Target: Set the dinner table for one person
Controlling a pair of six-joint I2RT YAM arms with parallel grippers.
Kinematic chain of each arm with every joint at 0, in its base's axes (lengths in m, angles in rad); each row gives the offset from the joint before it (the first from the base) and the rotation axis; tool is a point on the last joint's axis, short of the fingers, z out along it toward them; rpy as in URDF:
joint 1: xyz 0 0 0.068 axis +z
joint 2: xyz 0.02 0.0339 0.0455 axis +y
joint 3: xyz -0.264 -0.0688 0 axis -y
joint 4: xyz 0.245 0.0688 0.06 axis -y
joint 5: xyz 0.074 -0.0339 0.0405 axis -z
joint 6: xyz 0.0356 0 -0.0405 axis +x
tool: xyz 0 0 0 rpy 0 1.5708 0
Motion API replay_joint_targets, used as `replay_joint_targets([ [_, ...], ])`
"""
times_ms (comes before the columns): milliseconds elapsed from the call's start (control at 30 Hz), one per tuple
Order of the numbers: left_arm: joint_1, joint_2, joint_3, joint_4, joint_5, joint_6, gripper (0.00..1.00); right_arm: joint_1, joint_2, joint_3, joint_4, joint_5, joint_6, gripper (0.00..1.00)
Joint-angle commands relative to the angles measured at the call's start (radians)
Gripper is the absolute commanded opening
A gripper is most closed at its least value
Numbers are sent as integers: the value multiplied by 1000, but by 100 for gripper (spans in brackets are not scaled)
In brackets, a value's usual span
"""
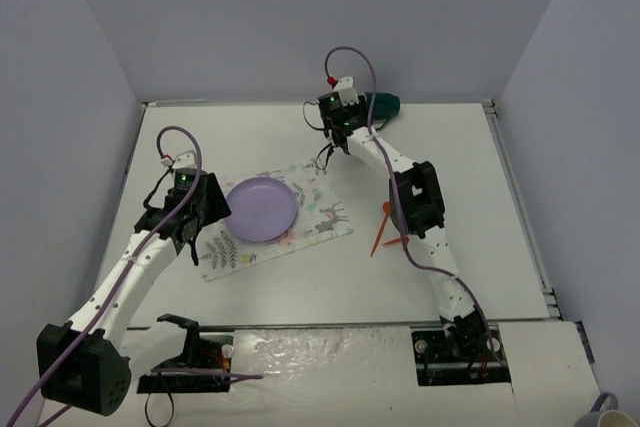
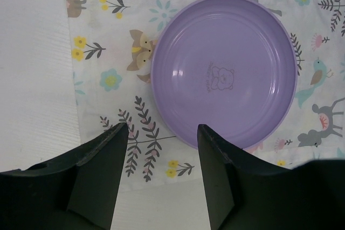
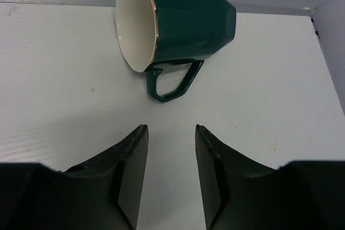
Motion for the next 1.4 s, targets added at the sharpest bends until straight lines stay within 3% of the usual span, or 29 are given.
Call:
replay_joint_targets([
  [0, 7, -15, 9, 60, -21, 10, 51, -21, 45, 110, 62, 46, -57, 37],
  [567, 6, 62, -1, 125, -16, 17, 50, -81, 76, 65, 331, -122, -82, 38],
  [833, 7, 116, 10, 141, -9, 25, 47, -80, 1, 5, 317, -211, -23, 36],
  [1100, 7, 122, 8, 144, -2, 31, 47, -72, 11, 31, 392, -189, -58, 36],
  [1367, 7, 130, 16, 130, -13, 37, 59, -69, 53, 60, 504, -136, -143, 37],
])
